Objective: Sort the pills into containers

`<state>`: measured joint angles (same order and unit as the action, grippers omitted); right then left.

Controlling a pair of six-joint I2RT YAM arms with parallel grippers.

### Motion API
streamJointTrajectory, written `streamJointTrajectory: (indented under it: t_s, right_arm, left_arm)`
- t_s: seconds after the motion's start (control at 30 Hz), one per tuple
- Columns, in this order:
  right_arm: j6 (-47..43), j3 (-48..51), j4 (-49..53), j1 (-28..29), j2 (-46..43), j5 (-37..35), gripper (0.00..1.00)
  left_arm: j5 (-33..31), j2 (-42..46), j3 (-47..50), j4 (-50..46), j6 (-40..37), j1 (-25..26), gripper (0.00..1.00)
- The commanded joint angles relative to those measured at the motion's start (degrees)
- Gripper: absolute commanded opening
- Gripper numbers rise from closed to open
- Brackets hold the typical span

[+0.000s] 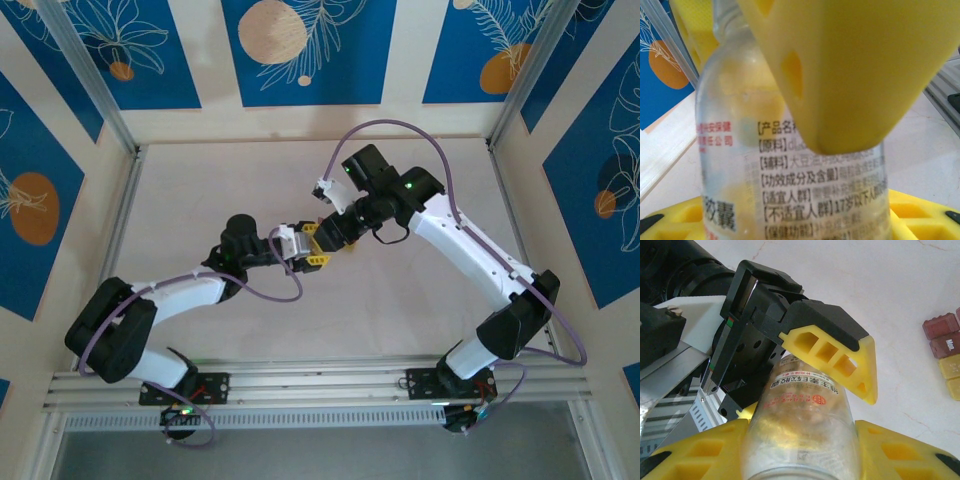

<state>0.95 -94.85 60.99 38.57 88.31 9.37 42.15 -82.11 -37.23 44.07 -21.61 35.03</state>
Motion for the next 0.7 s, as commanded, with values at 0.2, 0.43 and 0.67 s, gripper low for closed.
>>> streamJointTrajectory:
  t_s: [0.2, 0.43, 0.67]
  right_arm:
    - [0.6, -2.9, 0.5, 0.0, -0.7, 0.7, 0.44]
    - [0.5, -2.7, 0.5, 0.0, -0.6, 0.5, 0.44]
    - [0.6, -2.2, 0.3, 0.1, -0.5, 0.5, 0.44]
  left_arm:
    - [1.3, 1.0, -1.0, -0.3, -1.8, -0.3, 0.59]
    - [1.3, 0.8, -1.1, 0.0, -2.0, -0.3, 0.57]
    - [1.6, 0.6, -0.9, 1.2, -1.3, -0.3, 0.55]
